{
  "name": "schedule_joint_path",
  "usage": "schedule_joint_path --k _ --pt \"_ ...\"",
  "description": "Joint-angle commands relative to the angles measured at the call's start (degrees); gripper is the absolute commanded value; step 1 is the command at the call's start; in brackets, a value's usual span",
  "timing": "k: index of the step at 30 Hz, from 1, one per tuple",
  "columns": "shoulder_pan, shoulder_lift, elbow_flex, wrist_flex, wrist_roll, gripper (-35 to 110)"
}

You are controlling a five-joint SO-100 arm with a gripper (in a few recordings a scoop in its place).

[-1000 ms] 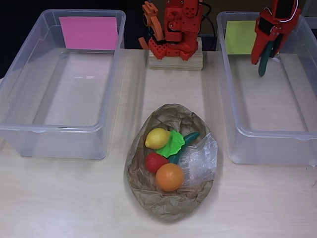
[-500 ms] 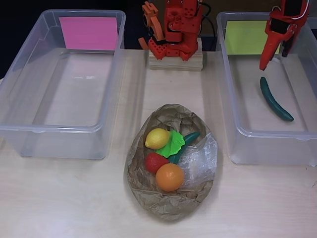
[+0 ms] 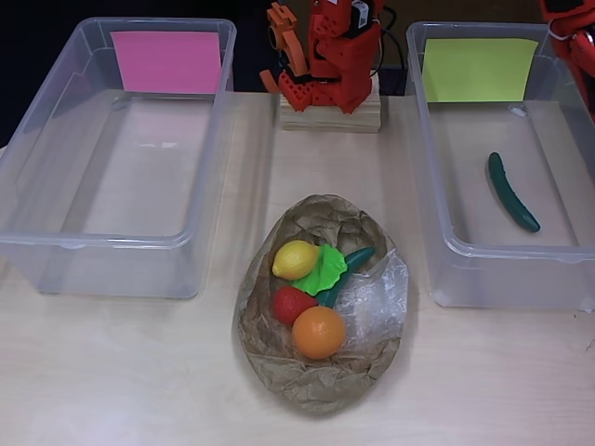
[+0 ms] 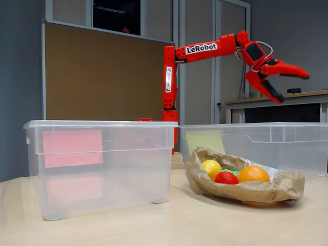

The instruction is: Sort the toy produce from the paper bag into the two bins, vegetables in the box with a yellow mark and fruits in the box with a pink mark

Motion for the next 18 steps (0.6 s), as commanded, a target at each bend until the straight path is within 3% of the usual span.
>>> schedule_joint_path --k 1,8,11,14,18 --pt "8.44 0.53 -4.04 -0.97 -11.34 49" --pt "24.43 -5.62 -12.39 4.31 -19.42 36" --pt "29.44 -7.65 -13.80 11.25 -23.03 36" --pt "33.49 -7.82 -10.11 18.02 -25.75 37" --pt "37.62 -7.21 -0.44 19.51 -27.86 37"
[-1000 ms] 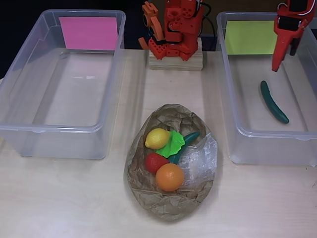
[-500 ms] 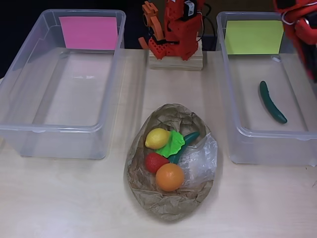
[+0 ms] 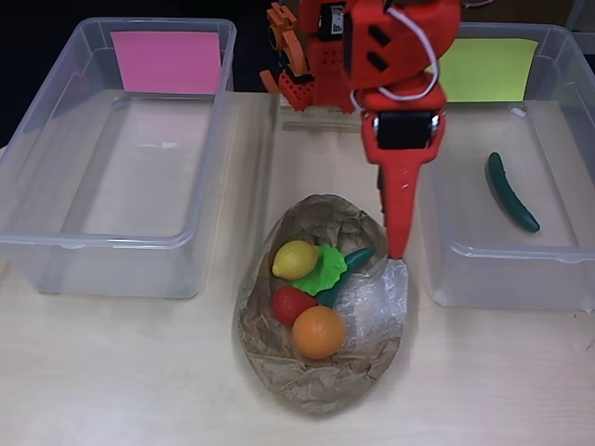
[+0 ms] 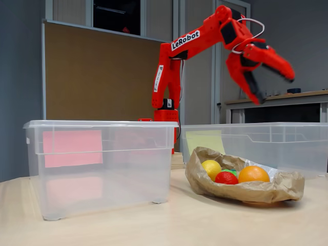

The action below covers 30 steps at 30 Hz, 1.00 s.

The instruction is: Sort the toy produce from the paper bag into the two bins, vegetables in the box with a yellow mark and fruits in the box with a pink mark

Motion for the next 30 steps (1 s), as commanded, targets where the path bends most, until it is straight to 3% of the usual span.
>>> schedule_joint_path --k 1,13,23,30 --pt "3.08 1.23 6.68 1.49 -0.53 37" --pt "9.84 -8.26 15.47 -5.98 9.40 42" --pt "11.95 -15.12 15.03 -10.02 6.33 41" --pt "11.78 -13.10 15.12 -5.10 4.48 41"
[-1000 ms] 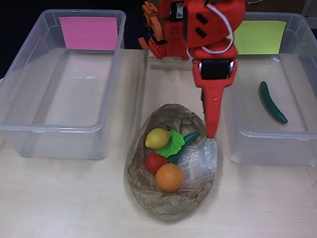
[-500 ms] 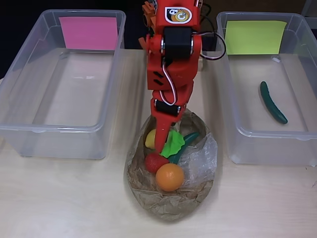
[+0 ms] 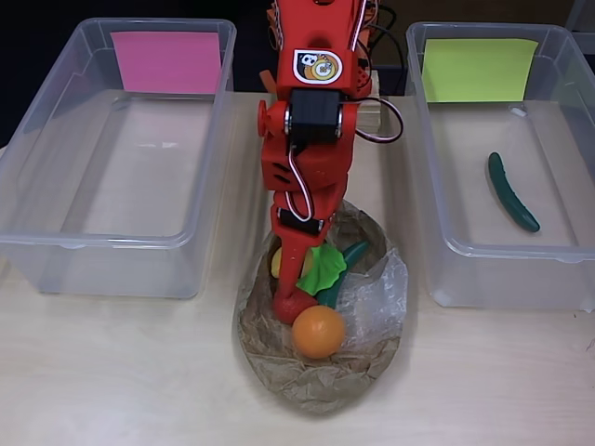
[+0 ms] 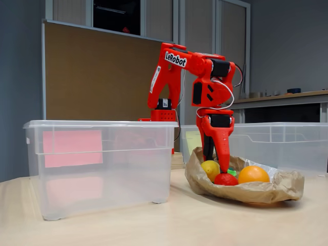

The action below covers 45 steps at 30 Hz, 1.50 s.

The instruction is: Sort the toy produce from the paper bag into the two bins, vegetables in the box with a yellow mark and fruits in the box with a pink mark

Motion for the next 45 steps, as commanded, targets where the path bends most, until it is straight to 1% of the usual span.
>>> schedule_joint_path --k 1,4,9,14,26,30,35,41,45 --pt "-0.79 3.43 0.88 2.72 -1.32 41" --pt "-0.79 4.13 2.55 2.11 -2.55 40" --pt "-0.18 3.96 5.36 -2.29 -6.15 34" --pt "0.53 3.16 4.83 -5.62 -10.55 31" --pt "3.08 -3.08 -0.70 -6.86 -15.47 31" --pt "4.13 -3.60 -1.58 -4.31 -14.50 31" --pt "4.48 -1.14 -2.55 2.02 -12.83 38" --pt "4.75 0.79 -4.92 6.42 -13.45 39" --pt "5.89 1.58 -2.37 5.45 -13.80 38"
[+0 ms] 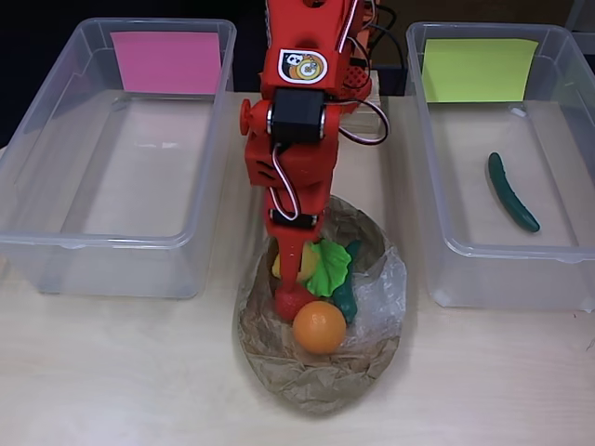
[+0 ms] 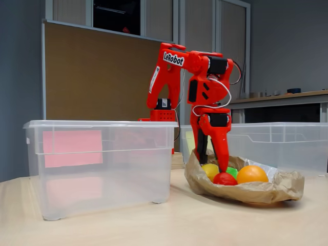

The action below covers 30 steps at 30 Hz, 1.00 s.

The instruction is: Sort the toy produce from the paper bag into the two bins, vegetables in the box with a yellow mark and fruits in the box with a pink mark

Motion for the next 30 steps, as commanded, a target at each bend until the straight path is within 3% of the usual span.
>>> schedule_joint_path --k 1,11,23,30 --pt "2.29 3.16 2.29 -0.79 -0.70 38" --pt "2.37 2.11 6.86 -8.79 0.62 33" --pt "-4.75 4.31 8.26 -9.05 10.28 31" --pt "-4.57 3.96 8.09 -11.60 8.88 18"
